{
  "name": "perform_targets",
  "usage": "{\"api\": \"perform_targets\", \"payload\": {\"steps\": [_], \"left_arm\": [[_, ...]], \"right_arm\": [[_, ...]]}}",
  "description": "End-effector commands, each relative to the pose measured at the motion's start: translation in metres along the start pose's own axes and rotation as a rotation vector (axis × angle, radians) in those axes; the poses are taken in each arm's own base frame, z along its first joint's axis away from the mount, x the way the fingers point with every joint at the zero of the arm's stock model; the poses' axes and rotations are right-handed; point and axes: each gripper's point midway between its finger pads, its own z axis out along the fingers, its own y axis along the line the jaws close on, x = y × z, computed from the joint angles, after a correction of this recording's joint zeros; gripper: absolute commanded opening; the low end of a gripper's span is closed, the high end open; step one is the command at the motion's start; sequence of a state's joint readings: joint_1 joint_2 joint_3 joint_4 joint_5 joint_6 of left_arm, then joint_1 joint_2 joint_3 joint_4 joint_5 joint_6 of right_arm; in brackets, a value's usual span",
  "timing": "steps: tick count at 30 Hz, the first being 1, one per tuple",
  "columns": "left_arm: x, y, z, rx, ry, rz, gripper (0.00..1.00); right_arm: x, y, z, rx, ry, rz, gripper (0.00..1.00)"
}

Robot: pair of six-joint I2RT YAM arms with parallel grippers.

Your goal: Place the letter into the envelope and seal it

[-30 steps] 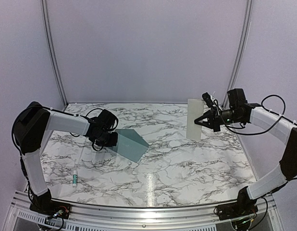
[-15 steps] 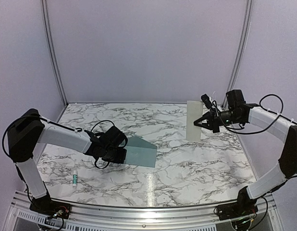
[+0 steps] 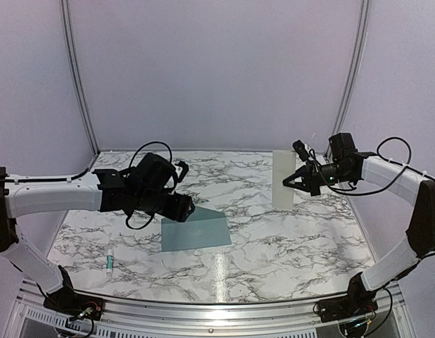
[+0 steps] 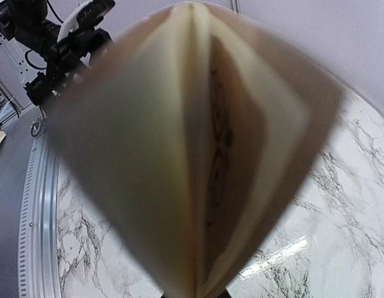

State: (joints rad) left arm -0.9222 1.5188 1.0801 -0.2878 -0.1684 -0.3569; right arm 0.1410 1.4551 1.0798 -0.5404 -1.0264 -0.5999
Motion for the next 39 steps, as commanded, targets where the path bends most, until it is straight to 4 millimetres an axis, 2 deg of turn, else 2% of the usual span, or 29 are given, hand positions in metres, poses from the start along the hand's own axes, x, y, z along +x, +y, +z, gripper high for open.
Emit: {"api": "perform_targets", "payload": {"steps": [1,4,7,9,13,17,22,25,33,39], "left_arm": [[-0.032,0.042,-0.005,-0.049,-0.072,0.059,0.76],[-0.039,0.049,0.006,0.139,-0.112,0.039,0.75],[-0.047,0.055,0.017,0.237,-0.188,0.043,0.74],[-0.044,0.059,0.032,0.259,-0.181,0.05,0.72],[-0.026,0.061,0.069,0.286,-0.083,0.054,0.72],[-0.004,0.064,0.092,0.298,-0.006,0.048,0.68],[0.013,0.061,0.104,0.37,0.041,0.034,0.67],[0.02,0.061,0.109,0.413,0.066,0.021,0.63],[0.021,0.061,0.126,0.462,0.092,-0.012,0.56],[0.024,0.054,0.129,0.535,0.113,-0.021,0.42]], "right_arm": [[-0.006,0.0,-0.003,0.002,-0.005,-0.014,0.0],[-0.006,0.001,-0.003,0.001,-0.003,-0.02,0.0],[-0.009,0.002,-0.005,0.008,-0.004,-0.036,0.0],[-0.009,0.002,-0.006,0.012,-0.005,-0.035,0.0],[-0.007,0.002,-0.004,0.004,-0.006,-0.025,0.0],[-0.002,-0.001,-0.001,0.001,0.006,-0.013,0.0],[0.002,-0.004,0.001,0.0,0.014,0.0,0.0],[0.003,-0.006,0.002,0.001,0.02,0.005,0.0],[0.005,-0.007,0.003,0.002,0.026,0.008,0.0],[0.005,-0.007,0.002,0.005,0.028,0.007,0.0]]}}
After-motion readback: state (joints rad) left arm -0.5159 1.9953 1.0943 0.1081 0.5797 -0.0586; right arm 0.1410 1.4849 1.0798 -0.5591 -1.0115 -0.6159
